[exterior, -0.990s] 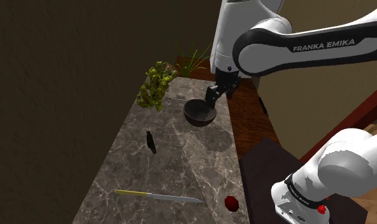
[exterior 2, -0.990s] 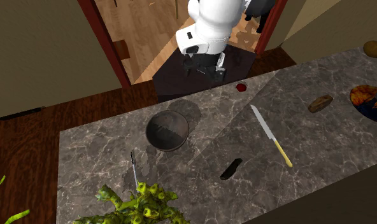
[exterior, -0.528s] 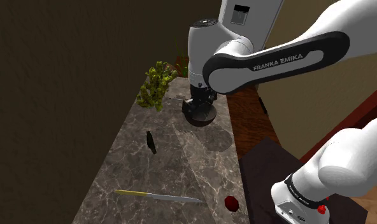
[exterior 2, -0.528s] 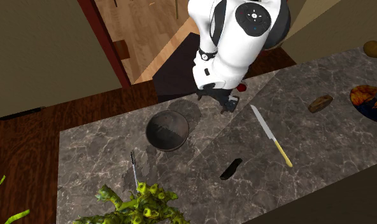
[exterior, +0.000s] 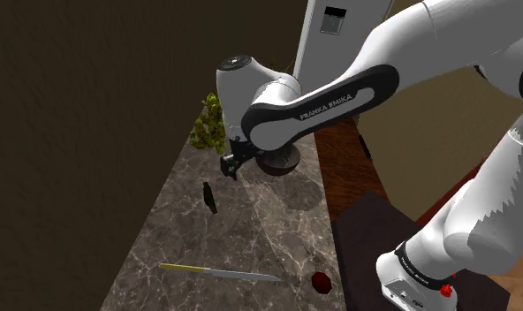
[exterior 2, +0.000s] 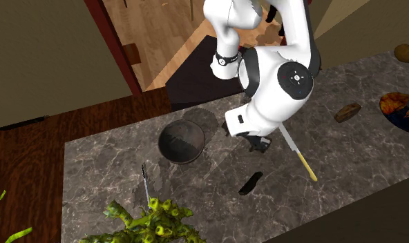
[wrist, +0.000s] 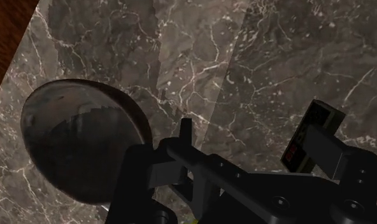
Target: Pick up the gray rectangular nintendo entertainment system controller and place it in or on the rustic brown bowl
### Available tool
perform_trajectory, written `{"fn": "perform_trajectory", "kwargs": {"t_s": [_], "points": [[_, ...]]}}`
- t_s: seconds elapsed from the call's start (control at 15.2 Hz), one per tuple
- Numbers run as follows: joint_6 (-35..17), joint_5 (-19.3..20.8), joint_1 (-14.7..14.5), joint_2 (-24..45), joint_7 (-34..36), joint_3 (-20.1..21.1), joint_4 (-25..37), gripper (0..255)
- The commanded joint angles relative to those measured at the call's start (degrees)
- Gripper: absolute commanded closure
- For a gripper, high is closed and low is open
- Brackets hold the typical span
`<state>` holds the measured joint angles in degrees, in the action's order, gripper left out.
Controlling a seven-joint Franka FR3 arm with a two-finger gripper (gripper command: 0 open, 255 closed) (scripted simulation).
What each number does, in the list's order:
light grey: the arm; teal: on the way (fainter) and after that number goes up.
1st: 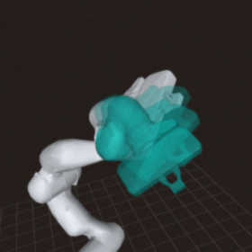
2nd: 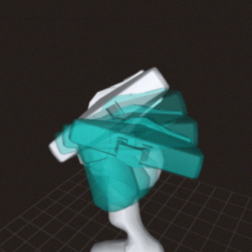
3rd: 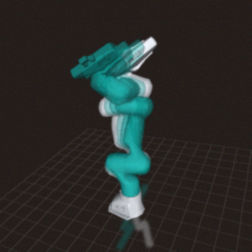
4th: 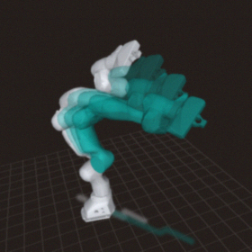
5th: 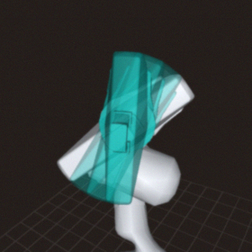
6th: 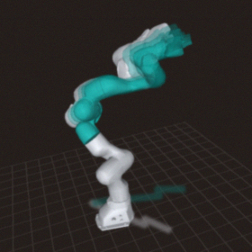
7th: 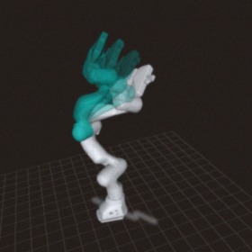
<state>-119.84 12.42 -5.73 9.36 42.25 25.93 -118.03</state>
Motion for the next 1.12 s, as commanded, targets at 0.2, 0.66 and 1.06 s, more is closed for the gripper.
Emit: {"fn": "perform_trajectory", "kwargs": {"t_s": [0.2,0.66,1.06], "points": [[0.1,5.69,-4.2,12.13,6.84,-0.52,9.58,0],[3.1,10.68,-11.44,28.86,12.01,-3.14,27.04,0],[0.48,11.74,-11.84,31.42,12.72,-4.01,26.83,0]]}}
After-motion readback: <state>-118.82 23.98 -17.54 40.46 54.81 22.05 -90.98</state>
